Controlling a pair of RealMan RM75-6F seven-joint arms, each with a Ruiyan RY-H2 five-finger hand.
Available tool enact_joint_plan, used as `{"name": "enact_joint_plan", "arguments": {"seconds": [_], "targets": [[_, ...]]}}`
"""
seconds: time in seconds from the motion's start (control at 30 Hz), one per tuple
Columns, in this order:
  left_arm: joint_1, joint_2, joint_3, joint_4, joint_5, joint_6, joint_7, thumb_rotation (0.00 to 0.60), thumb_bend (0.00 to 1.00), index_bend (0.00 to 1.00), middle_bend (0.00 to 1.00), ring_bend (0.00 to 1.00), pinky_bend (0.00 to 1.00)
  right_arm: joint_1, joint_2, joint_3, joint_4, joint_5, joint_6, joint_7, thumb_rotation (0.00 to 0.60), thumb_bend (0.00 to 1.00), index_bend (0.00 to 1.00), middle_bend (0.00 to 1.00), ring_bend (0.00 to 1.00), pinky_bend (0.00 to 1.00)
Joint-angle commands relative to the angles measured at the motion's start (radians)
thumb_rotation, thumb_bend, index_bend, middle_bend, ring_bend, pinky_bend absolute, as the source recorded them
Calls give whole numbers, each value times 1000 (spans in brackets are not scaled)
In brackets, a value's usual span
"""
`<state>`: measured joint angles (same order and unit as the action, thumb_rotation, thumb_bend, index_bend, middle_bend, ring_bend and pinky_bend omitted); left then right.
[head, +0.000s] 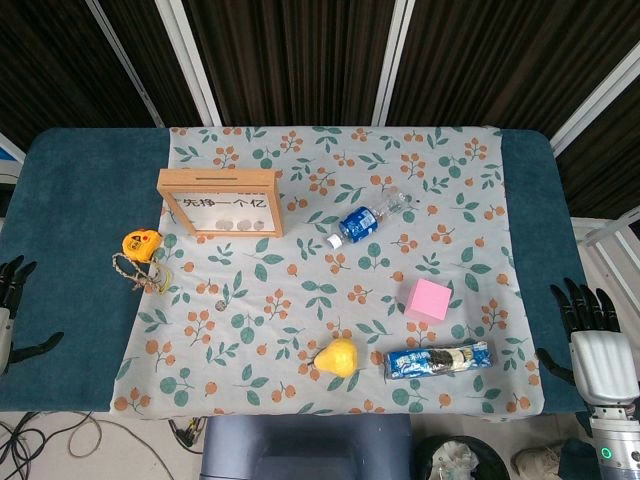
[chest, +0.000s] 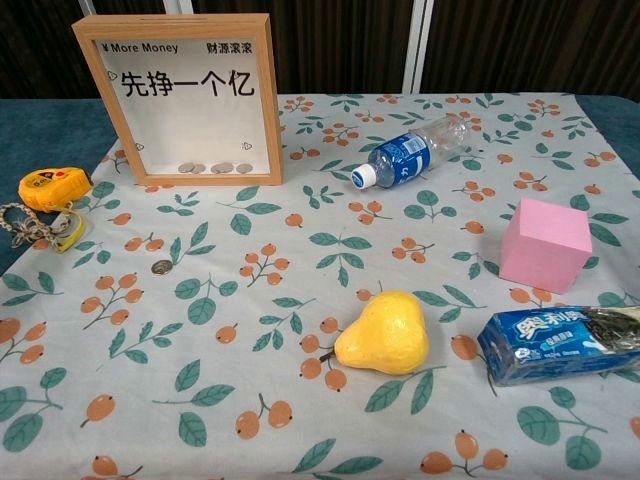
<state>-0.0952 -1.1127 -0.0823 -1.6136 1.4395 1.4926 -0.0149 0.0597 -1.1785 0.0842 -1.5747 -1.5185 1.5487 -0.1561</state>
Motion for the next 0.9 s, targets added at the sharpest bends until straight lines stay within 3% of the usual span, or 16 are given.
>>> {"name": "enact_joint_plan", "arguments": {"seconds": [0.03,0.7,0.9], "targets": [[0,-1,-1,1,0,2,-1,600,88,79,0,0,0,0,0,0,1,0,0,0,600,297,79,0,0,0],[-1,-1,-6,6,-14,-8,-3,600,88,78,0,0,0,-1,1,0,-1,1,1,-1,600,296,79,0,0,0],[-55,21,-6,-6,-16,-114,-45,600,88,84,0,0,0,-5,2,2,-5,5,6,1,600,297,79,0,0,0]]}}
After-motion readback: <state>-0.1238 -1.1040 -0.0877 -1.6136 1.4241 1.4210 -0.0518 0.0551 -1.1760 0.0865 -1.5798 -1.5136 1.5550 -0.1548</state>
